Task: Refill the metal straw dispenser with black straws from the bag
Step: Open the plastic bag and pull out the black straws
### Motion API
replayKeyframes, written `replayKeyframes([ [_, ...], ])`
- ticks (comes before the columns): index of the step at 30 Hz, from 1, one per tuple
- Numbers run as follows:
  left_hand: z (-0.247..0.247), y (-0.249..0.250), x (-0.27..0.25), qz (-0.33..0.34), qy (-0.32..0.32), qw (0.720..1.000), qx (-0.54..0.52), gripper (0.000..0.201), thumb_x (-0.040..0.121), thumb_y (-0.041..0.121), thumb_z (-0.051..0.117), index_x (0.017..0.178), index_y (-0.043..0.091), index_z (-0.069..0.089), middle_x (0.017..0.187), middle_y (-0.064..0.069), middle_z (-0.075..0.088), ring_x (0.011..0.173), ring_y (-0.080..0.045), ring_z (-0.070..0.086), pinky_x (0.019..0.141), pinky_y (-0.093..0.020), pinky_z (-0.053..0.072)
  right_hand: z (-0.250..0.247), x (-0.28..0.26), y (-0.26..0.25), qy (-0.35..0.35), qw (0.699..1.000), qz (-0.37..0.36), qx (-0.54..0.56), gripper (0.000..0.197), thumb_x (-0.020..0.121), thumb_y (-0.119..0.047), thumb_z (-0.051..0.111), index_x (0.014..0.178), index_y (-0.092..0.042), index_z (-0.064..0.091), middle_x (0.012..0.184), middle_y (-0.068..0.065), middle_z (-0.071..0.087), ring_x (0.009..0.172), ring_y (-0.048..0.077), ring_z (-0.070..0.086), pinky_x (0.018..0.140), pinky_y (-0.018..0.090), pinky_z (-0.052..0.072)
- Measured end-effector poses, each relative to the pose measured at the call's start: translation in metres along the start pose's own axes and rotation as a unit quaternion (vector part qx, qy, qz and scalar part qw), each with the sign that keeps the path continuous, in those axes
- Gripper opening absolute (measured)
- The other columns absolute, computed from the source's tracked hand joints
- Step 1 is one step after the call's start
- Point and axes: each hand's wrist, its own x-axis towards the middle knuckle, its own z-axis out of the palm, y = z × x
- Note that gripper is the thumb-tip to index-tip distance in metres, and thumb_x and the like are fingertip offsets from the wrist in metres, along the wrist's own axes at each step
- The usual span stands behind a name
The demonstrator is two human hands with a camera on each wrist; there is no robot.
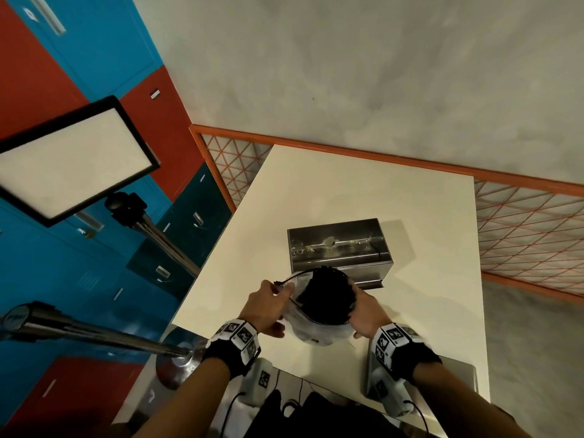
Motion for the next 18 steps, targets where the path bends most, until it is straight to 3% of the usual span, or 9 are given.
replayKeyframes([
  [3,0.004,-0.001,-0.008,-0.016,-0.073,0.986,-0.146,0.025,0.101,0.023,0.051,0.12,0.008,0.05,0.093,-0.021,0.066,0.073,-0.041,0.071,0.073,-0.053,0.063,0.003,-0.001,-0.002,0.0,1.0,-0.006,0.001,0.09,0.083,0.003,0.06,0.155,-0.025,0.013,0.141,0.011,0.05,0.117,0.039,0.057,0.073,0.041,0.058],
  [5,0.008,-0.005,0.001,0.01,-0.065,0.979,-0.192,0.03,0.096,0.001,0.043,0.124,0.007,0.048,0.093,-0.024,0.066,0.072,-0.036,0.07,0.072,-0.049,0.063,0.005,-0.001,-0.006,0.016,1.0,-0.021,0.006,0.074,0.088,-0.003,0.05,0.153,-0.025,0.022,0.135,0.014,0.055,0.116,0.039,0.057,0.084,0.044,0.056],
  [7,0.011,-0.008,0.004,0.037,-0.041,0.976,-0.209,0.039,0.093,-0.01,0.041,0.126,0.01,0.048,0.093,-0.02,0.065,0.071,-0.029,0.068,0.063,-0.042,0.062,0.007,0.002,-0.009,0.021,0.999,-0.031,0.002,0.071,0.088,-0.002,0.047,0.152,-0.024,0.025,0.134,0.016,0.056,0.119,0.038,0.055,0.096,0.044,0.049],
  [10,0.017,-0.021,0.009,0.05,-0.038,0.981,-0.185,0.036,0.094,-0.013,0.043,0.119,0.013,0.045,0.099,-0.015,0.062,0.079,-0.026,0.065,0.061,-0.042,0.061,0.012,0.006,-0.009,0.03,0.999,-0.034,-0.003,0.072,0.085,0.0,0.05,0.15,-0.023,0.028,0.134,0.015,0.056,0.122,0.035,0.054,0.104,0.038,0.043],
  [14,0.018,-0.042,0.021,-0.015,-0.067,0.993,-0.098,0.028,0.097,0.0,0.048,0.118,0.016,0.039,0.106,-0.017,0.061,0.081,-0.031,0.062,0.08,-0.053,0.058,0.015,0.006,-0.007,0.011,0.999,-0.039,-0.023,0.073,0.088,-0.008,0.054,0.152,-0.026,0.024,0.133,0.014,0.055,0.116,0.036,0.058,0.097,0.04,0.049],
  [16,0.016,-0.047,0.027,0.022,-0.012,1.0,0.014,0.04,0.093,0.005,0.057,0.126,0.018,0.039,0.108,-0.012,0.061,0.089,-0.03,0.063,0.076,-0.045,0.06,0.013,0.005,-0.004,0.006,0.999,-0.036,-0.017,0.077,0.085,-0.004,0.052,0.152,-0.03,0.024,0.13,0.014,0.055,0.11,0.038,0.06,0.086,0.043,0.055],
  [18,0.013,-0.046,0.03,0.107,0.066,0.986,0.111,0.06,0.085,0.006,0.066,0.138,0.019,0.04,0.119,-0.01,0.056,0.101,-0.029,0.062,0.075,-0.032,0.053,0.009,0.004,-0.001,0.027,0.998,-0.047,0.014,0.076,0.083,-0.003,0.052,0.149,-0.033,0.031,0.128,0.011,0.059,0.109,0.034,0.061,0.078,0.033,0.055],
])
